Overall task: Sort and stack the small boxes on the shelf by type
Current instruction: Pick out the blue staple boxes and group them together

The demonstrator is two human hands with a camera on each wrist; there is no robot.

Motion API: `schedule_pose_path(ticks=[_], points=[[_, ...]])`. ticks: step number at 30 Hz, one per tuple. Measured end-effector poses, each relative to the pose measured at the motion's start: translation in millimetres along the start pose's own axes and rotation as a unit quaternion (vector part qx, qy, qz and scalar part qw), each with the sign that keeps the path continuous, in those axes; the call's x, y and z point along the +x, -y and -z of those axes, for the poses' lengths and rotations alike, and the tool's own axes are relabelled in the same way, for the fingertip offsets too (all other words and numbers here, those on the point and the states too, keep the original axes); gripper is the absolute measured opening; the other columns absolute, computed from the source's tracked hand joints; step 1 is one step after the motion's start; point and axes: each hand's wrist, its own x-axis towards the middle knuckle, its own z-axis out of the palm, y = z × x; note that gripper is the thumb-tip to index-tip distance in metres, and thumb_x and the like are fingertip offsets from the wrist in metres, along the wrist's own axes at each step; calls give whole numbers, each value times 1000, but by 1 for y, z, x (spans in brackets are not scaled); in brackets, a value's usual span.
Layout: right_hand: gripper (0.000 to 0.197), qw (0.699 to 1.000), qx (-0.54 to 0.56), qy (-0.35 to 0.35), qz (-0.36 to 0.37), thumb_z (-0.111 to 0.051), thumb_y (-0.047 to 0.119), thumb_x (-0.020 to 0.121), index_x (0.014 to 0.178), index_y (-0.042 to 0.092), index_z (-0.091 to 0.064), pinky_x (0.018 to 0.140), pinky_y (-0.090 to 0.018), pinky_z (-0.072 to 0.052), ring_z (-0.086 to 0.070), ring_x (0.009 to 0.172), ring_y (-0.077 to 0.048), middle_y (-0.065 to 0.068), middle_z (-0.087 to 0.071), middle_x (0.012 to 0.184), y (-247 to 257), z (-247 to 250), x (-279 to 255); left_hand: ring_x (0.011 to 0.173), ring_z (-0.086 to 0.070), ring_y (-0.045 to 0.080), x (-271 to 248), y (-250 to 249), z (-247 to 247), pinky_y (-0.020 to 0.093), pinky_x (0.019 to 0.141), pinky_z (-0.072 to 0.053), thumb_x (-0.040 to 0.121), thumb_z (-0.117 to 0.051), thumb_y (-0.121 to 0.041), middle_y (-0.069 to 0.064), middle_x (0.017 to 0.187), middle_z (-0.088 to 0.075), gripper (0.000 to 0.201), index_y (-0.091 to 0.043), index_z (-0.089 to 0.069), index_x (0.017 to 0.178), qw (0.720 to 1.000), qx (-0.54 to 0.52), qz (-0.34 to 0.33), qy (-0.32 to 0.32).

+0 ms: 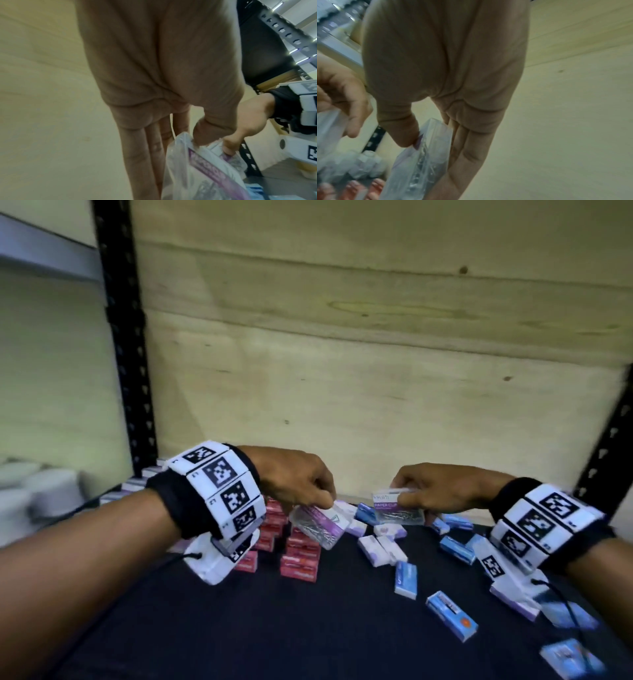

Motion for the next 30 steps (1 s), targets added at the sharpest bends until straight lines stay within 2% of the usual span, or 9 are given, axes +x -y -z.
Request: schedule_pose_path(ticks=[3,5,8,11,15,18,21,24,30], points=[[16,999,3,18,34,-53,26,97,111,18,-53,72,-32,-56,-66,69,-18,-4,-69,95,44,-12,13,88,-57,6,-37,31,8,17,75,-44,98,-51,-29,-10,109,-65,31,-19,-63,125,999,7,41,-14],[15,998,4,35,56,-53,25,96,110,19,-52,73,-34,-55,-68,70,-20,-4,-72,94,73,-23,21,77,-57,3,-64,50,11,16,70,-46,98,-52,-27,-11,101,-66,28,-20,-63,122,997,-4,74,-24],[16,994,18,66,88,-52,23,97,111,18,-47,73,-33,-59,-73,81,-23,-7,-74,101,115,-39,27,70,-59,7,-104,76,12,28,73,-53,97,-53,-27,-13,88,-66,25,-22,-65,118,991,-22,130,-33],[12,986,-10,94,137,-52,23,100,109,19,-46,57,-18,-51,-67,65,-9,1,-71,90,155,-54,24,74,-60,9,-138,101,7,27,74,-53,97,-53,-30,-13,86,-64,24,-25,-64,118,981,-36,185,-45],[24,972,-38,144,182,-55,25,99,113,6,-49,67,-27,-51,-62,66,-14,-7,-69,93,197,-78,30,71,-58,3,-171,129,-4,23,72,-52,100,-47,-26,-11,88,-62,26,-23,-60,122,967,-53,244,-44],[33,965,-112,142,190,-57,34,97,117,10,-46,59,-23,-44,-56,64,-11,-1,-62,85,219,-96,38,99,-62,13,-186,147,-17,29,92,-49,100,-44,-22,-5,116,-62,31,-25,-55,128,957,-56,282,-30],[35,961,-109,188,173,-53,35,99,123,19,-34,75,-33,-56,-68,76,-19,-4,-69,96,236,-115,47,120,-52,12,-194,166,-30,29,104,-42,98,-43,-18,-7,135,-53,38,-30,-51,133,949,-67,307,-14],[39,955,-148,196,164,-51,40,99,127,21,-32,87,-43,-58,-72,84,-25,-8,-74,104,247,-128,53,125,-47,10,-196,181,-42,29,107,-39,97,-44,-16,-7,142,-48,41,-33,-48,135,947,-80,311,-2],[46,950,-180,195,167,-47,42,101,135,23,-25,84,-43,-60,-74,82,-26,-10,-75,97,257,-132,58,114,-50,9,-194,196,-55,23,94,-41,100,-44,-14,-9,128,-50,37,-32,-48,132,946,-114,302,-16]])
